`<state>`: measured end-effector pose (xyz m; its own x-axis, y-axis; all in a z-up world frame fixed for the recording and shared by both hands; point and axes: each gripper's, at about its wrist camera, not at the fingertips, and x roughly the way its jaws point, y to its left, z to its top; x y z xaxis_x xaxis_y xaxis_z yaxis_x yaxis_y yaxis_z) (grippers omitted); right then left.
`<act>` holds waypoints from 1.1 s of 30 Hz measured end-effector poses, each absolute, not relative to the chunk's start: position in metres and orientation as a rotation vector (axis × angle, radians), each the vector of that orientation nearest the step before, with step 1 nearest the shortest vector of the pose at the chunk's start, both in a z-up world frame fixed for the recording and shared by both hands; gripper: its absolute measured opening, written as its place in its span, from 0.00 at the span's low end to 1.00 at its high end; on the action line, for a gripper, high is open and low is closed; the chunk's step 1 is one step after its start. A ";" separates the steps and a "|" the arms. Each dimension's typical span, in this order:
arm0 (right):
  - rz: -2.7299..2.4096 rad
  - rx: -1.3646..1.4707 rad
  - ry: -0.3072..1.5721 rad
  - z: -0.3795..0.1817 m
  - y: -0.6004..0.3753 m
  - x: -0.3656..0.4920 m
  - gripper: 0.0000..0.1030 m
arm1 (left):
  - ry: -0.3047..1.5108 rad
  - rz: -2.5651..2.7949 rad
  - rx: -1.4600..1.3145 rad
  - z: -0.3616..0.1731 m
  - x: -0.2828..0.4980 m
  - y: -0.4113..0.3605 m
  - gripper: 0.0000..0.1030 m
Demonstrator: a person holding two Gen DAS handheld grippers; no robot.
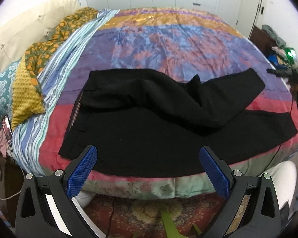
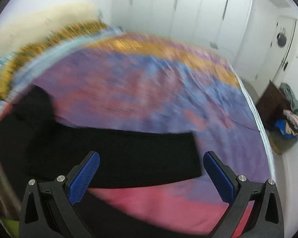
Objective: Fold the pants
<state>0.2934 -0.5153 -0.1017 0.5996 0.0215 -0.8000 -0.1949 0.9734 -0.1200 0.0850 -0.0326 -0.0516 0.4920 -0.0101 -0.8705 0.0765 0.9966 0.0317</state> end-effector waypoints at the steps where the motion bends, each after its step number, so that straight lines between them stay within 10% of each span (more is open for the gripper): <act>1: 0.102 -0.172 1.010 -0.119 -0.539 0.328 0.97 | 1.057 -0.048 0.074 -0.055 0.089 -0.035 1.00; 11: 0.091 -0.024 1.224 -0.202 -0.582 0.455 0.69 | 1.181 -0.034 0.121 -0.093 0.120 -0.054 1.00; 12: 0.108 -0.004 1.245 -0.209 -0.584 0.461 0.61 | 1.186 -0.036 0.121 -0.095 0.122 -0.055 1.00; 14: 0.140 0.016 1.278 -0.213 -0.586 0.464 0.14 | 1.193 -0.039 0.127 -0.097 0.124 -0.058 1.00; 22: -0.255 0.089 0.961 -0.128 -0.696 0.423 0.13 | 1.171 -0.038 0.089 -0.098 0.142 -0.063 1.00; 24: -0.318 0.061 0.992 -0.139 -0.708 0.413 0.19 | 1.165 -0.025 0.060 -0.104 0.155 -0.060 1.00; 28: -0.361 0.011 1.005 -0.157 -0.695 0.401 0.62 | 1.091 0.035 0.084 -0.117 0.198 -0.052 1.00; 33: -0.098 0.107 0.922 -0.154 -0.608 0.385 0.63 | 0.971 0.114 0.155 -0.156 0.299 -0.047 1.00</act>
